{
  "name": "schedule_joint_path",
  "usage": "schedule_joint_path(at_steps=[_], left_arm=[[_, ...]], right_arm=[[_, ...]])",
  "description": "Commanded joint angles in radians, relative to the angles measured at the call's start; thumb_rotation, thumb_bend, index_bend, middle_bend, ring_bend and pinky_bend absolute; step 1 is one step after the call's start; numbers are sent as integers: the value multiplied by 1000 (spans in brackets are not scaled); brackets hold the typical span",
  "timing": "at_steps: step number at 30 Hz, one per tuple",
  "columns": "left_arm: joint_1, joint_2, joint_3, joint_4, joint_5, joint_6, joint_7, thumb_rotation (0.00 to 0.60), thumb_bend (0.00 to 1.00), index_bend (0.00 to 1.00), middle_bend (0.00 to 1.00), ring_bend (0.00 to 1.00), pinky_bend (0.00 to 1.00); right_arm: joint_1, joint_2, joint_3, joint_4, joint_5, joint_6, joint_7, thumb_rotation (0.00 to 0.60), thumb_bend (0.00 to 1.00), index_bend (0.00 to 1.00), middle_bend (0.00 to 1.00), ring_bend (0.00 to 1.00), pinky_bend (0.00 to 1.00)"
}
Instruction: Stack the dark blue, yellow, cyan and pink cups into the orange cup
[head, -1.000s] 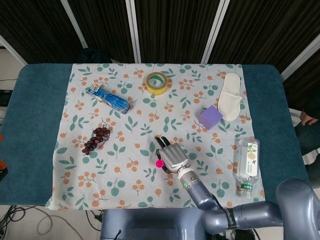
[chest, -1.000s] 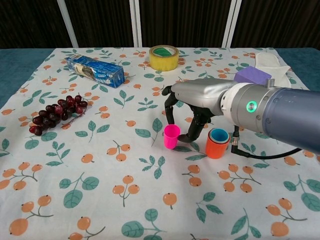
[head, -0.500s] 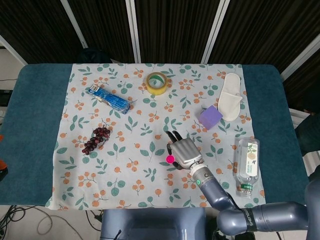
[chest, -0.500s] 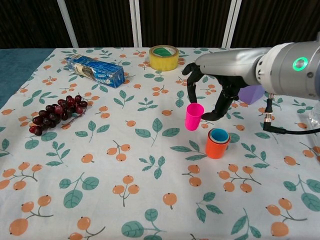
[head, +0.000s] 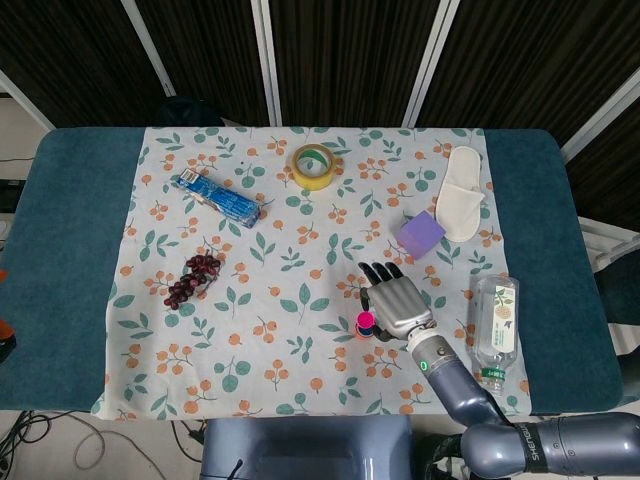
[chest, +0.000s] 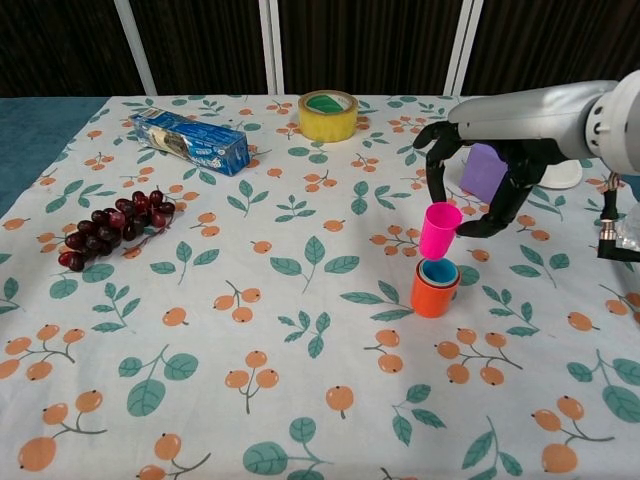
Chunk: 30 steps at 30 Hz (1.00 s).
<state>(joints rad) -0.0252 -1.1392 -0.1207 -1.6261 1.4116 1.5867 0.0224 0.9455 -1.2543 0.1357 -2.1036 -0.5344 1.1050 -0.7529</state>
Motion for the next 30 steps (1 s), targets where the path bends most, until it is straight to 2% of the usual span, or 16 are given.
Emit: schedule_joint_path(at_steps=[1, 30], left_arm=[[0, 0, 0, 0, -1, -1, 0, 600, 798, 159, 25, 0, 0], [0, 0, -1, 1, 0, 1, 2, 600, 797, 158, 25, 0, 0]], right_arm=[[-5, 8, -8, -5, -7, -6, 10, 600, 400, 516, 0, 7, 73], [-3, -20, -49, 51, -27, -38, 69, 600, 400, 518, 0, 7, 73]])
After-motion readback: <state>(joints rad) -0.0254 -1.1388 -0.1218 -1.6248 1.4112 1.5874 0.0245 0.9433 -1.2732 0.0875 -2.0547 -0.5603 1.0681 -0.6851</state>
